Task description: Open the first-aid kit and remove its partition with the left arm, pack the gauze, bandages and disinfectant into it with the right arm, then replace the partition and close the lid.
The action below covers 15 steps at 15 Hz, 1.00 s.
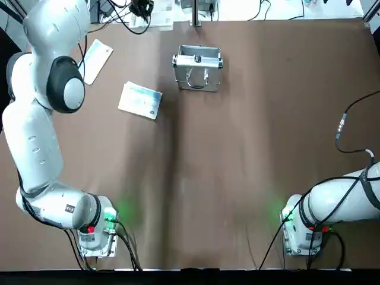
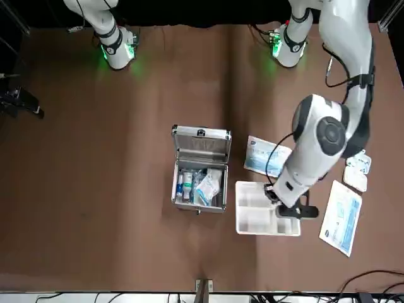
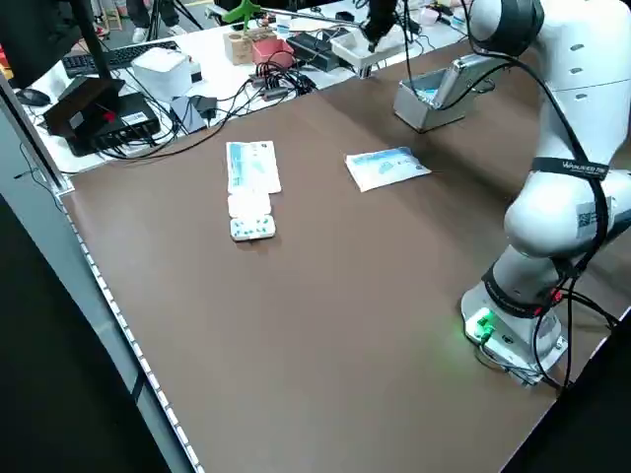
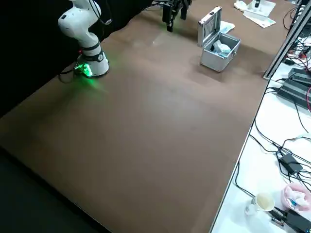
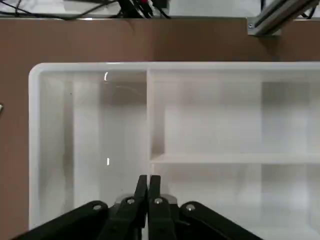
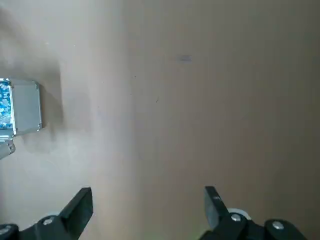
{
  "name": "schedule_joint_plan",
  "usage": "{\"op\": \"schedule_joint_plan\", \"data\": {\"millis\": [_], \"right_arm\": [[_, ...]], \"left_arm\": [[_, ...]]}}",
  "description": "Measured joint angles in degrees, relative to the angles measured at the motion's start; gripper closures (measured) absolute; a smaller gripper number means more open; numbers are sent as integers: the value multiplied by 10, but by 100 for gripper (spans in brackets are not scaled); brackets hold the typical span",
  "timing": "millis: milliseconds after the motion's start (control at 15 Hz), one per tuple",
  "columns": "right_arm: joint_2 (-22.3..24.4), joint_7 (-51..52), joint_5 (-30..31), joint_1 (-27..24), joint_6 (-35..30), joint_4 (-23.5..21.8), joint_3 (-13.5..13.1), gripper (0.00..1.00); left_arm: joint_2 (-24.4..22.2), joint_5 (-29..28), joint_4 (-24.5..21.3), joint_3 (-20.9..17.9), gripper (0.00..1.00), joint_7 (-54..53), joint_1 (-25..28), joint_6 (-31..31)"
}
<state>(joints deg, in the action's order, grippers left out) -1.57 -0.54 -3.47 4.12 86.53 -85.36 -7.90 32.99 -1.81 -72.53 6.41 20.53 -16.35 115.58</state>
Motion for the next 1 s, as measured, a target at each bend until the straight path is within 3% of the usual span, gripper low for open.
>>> {"op": "schedule_joint_plan", "data": {"millis": [600, 1000], "right_arm": [[0, 0, 0, -2, 0, 0, -1, 1], [-1, 19, 1, -4, 0, -1, -1, 1]], "left_arm": [[0, 0, -1, 1, 97, 81, -77, 5], [12, 0, -2, 0, 97, 81, -100, 65]]}}
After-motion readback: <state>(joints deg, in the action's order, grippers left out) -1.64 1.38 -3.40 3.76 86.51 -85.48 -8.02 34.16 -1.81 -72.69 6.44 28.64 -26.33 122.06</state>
